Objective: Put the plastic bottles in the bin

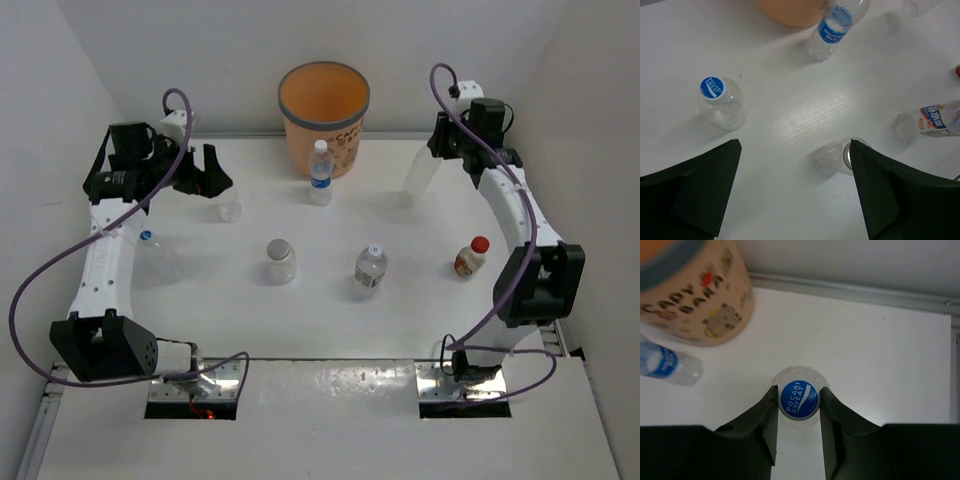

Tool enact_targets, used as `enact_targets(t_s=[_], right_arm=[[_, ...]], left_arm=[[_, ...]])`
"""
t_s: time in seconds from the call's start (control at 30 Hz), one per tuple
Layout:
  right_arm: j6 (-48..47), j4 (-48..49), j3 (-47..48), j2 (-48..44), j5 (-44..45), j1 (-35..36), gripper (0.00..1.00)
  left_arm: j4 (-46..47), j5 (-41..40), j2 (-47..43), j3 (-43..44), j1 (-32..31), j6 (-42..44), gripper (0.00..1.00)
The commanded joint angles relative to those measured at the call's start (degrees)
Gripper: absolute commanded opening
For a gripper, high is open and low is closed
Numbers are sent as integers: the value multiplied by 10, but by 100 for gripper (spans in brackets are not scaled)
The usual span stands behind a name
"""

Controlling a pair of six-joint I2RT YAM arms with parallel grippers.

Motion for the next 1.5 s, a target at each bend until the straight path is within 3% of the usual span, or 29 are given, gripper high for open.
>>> enact_targets(t_s=[0.0, 0.27, 0.43, 0.57, 0.83, 0.9, 0.93, 1.0, 1.03, 1.1, 1.23, 1.47], right_arm=[[4, 33, 82, -81, -31, 34, 0], [14, 99, 224, -69, -20, 113, 0], [-30, 146, 303, 21, 12, 169, 0], [-53, 157, 371, 101, 25, 192, 0], [-79, 170, 385, 190, 57, 207, 0], [-86, 176, 384, 205, 60, 208, 9], [-89, 176, 384, 214, 64, 208, 20], [-82, 150, 388, 231, 83, 209, 83], [-72, 138, 407, 236, 88, 208, 90], [-65, 107, 417, 236, 86, 209, 94], [-22, 103, 371, 187, 73, 200, 96], [43, 60, 287, 62, 17, 164, 96]], left_arm=[[22, 25, 3, 8, -37, 20, 96], [67, 20, 20, -1, -104, 33, 83], [232, -1, 20, -79, -153, -49, 75], [304, -44, 39, -92, -193, -83, 73], [366, -138, 87, -79, -236, -133, 74], [400, -176, 99, -87, -241, -133, 74], [408, -186, 106, -87, -255, -133, 74], [431, -211, 134, -81, -262, -133, 76], [459, -216, 142, -81, -268, -133, 76], [485, -216, 163, -76, -280, -115, 76], [511, -211, 200, -44, -297, -81, 76], [541, -229, 257, -6, -303, -93, 75]])
